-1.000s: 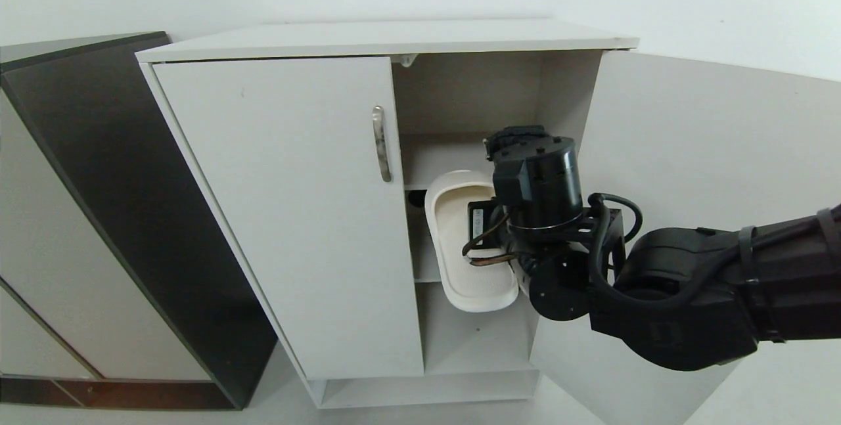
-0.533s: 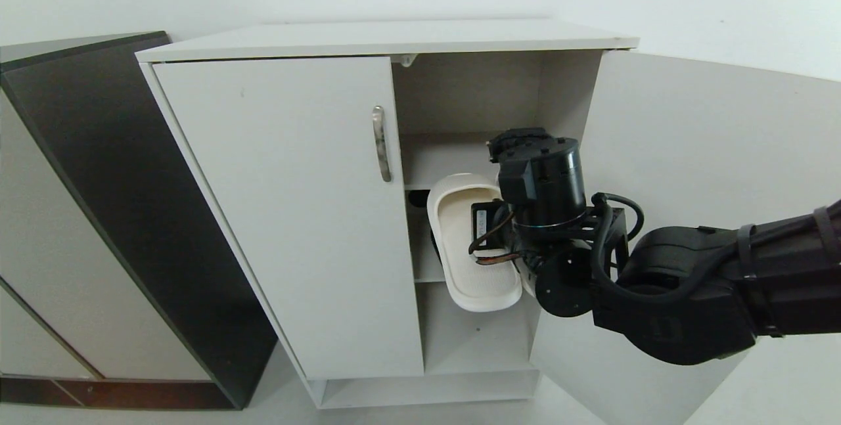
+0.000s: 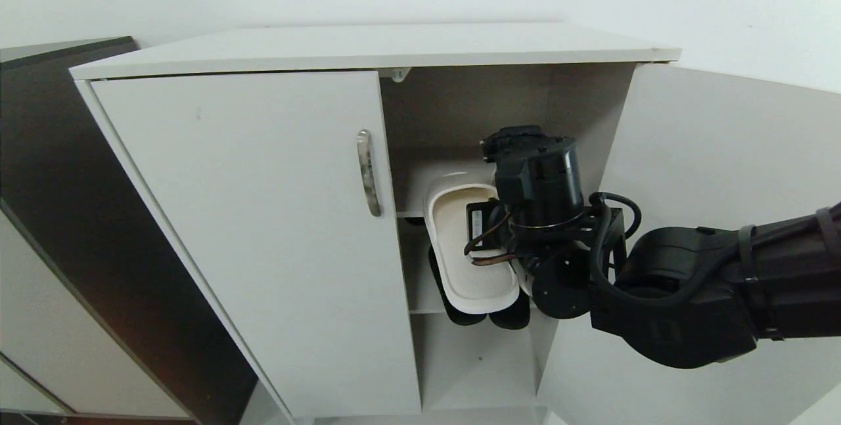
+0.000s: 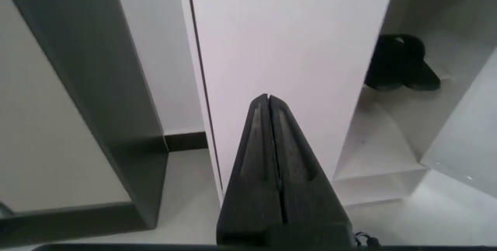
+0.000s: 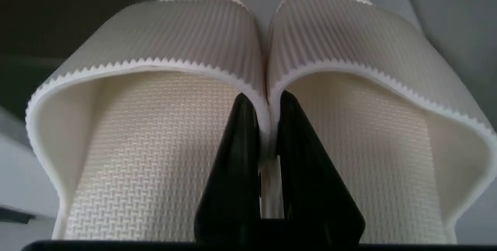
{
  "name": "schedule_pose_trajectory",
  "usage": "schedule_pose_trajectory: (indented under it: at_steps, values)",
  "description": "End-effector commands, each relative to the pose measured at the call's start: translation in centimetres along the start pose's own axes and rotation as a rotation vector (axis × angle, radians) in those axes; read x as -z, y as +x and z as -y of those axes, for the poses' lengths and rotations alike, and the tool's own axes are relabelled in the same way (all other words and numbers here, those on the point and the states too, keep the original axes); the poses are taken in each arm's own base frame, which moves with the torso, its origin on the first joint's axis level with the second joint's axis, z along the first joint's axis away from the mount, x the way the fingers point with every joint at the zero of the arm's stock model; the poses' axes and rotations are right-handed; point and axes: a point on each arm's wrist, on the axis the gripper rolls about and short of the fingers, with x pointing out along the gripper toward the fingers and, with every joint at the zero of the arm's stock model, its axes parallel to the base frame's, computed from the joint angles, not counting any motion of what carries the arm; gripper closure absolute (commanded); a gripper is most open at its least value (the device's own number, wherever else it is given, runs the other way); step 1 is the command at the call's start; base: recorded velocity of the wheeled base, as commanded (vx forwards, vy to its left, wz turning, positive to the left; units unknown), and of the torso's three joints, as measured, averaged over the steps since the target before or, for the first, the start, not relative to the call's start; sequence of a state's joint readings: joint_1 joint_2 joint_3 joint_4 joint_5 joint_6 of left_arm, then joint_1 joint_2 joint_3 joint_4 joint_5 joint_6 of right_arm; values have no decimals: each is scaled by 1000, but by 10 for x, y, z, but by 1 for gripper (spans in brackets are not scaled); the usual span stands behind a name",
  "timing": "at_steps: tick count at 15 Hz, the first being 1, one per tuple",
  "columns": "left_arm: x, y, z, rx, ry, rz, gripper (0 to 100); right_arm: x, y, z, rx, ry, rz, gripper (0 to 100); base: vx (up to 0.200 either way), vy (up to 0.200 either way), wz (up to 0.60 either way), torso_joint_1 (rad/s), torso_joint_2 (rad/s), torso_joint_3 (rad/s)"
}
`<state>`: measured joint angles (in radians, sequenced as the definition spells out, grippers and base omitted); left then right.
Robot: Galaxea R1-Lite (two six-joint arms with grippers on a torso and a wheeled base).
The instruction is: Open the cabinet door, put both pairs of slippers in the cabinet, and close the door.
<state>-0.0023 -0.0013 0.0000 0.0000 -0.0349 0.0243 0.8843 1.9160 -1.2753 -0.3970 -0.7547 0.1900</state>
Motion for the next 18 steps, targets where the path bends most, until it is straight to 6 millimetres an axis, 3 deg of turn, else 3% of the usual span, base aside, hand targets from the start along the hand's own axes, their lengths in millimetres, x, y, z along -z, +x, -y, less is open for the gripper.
schedule_pose_trajectory:
  at_steps: [1, 5, 11, 18]
  values:
    - [0, 0, 0, 0, 0, 0, 100, -1, 0, 0, 0, 4, 4, 100, 200, 0, 0, 2, 2, 2]
    - [0, 0, 0, 0, 0, 0, 100, 4, 1, -1, 1, -6, -7, 100, 200, 0, 0, 4, 1, 4]
    - [0, 0, 0, 0, 0, 0, 100, 11, 5, -5, -1, -19, -21, 100, 0, 0, 0, 0, 0, 0]
    - [0, 0, 0, 0, -1, 0, 100, -7, 53, -10, 28, -2, -25, 100, 0, 0, 0, 0, 0, 0]
